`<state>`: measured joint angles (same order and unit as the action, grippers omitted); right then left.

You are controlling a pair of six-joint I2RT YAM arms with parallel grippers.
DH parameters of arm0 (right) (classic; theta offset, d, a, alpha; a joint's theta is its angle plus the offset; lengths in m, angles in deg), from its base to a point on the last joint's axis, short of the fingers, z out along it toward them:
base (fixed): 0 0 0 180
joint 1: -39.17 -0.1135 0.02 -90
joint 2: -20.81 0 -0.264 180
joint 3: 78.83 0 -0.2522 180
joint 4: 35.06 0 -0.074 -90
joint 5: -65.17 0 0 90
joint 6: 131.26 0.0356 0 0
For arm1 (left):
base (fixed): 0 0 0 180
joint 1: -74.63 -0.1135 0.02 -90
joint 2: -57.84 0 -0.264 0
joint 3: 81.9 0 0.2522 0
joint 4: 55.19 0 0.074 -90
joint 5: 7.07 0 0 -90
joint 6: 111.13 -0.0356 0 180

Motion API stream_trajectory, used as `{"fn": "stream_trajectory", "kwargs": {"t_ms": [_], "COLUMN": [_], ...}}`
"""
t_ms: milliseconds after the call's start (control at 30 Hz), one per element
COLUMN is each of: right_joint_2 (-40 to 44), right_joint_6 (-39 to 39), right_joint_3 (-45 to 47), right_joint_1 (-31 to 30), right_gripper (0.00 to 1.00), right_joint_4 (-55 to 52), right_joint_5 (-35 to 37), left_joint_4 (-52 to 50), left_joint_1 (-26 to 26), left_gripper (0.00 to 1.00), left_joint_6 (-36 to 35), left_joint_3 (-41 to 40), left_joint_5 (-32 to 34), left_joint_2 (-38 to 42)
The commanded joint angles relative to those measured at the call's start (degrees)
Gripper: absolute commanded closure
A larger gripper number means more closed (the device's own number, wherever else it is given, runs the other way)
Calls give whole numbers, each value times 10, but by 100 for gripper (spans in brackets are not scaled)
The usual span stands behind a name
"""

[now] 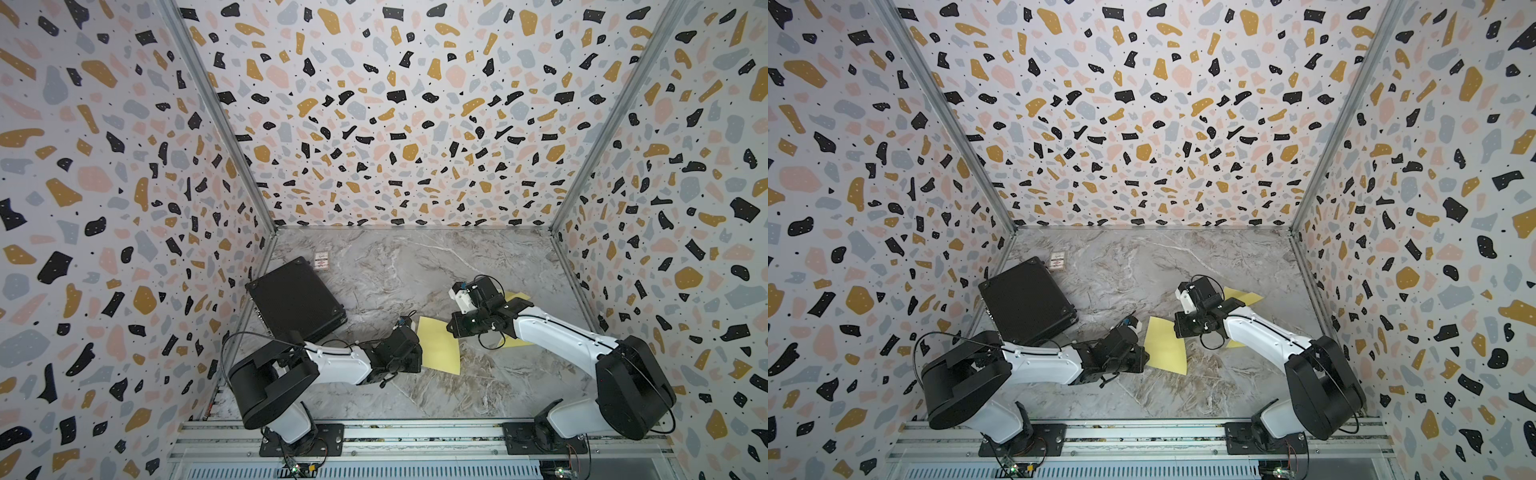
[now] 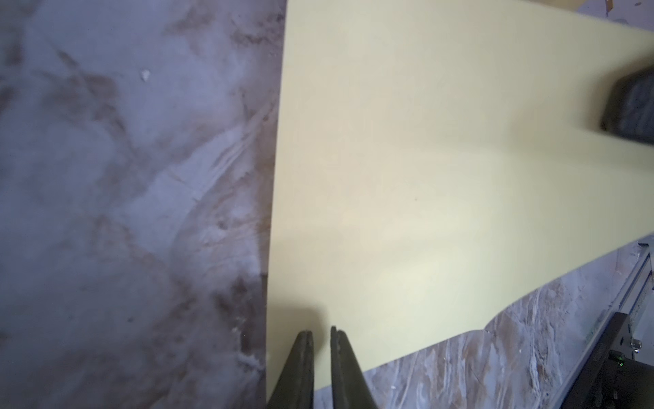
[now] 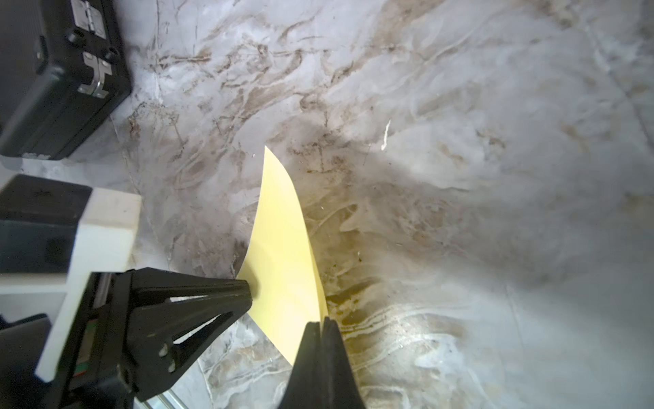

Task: Fold the square paper diagonally
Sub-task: Fold the paper at the center of the board.

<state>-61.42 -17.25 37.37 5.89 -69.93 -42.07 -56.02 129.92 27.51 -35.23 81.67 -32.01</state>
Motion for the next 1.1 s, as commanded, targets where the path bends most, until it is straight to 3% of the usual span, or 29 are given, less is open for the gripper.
{"fn": "stream_trajectory", "kwargs": {"t_ms": [0, 167, 333, 667, 1067], "right_joint_2": [15, 22, 39, 70, 66], "right_joint_6": [-2, 83, 145, 141, 123], "right_joint_3": [-10, 32, 87, 102, 95], "right_joint_1": [1, 1, 1, 1, 1], "right_gripper": [100, 100, 100, 100, 100], "right_joint_4": [-28, -18, 25, 9, 0], "right_joint_5": [41, 90, 104, 119, 106], "left_joint_4": [-54, -8, 17, 129, 110], "left_joint_1": [-3, -3, -3, -50, -59], "left_gripper": [81, 75, 78, 100, 99], "left_joint_6": [-10, -8, -4, 7, -27], "left_joint_3": [-48, -75, -81, -69, -48], "left_joint_5": [-11, -9, -9, -130, -117], "left_joint_2": [13, 113, 151, 61, 32]}}
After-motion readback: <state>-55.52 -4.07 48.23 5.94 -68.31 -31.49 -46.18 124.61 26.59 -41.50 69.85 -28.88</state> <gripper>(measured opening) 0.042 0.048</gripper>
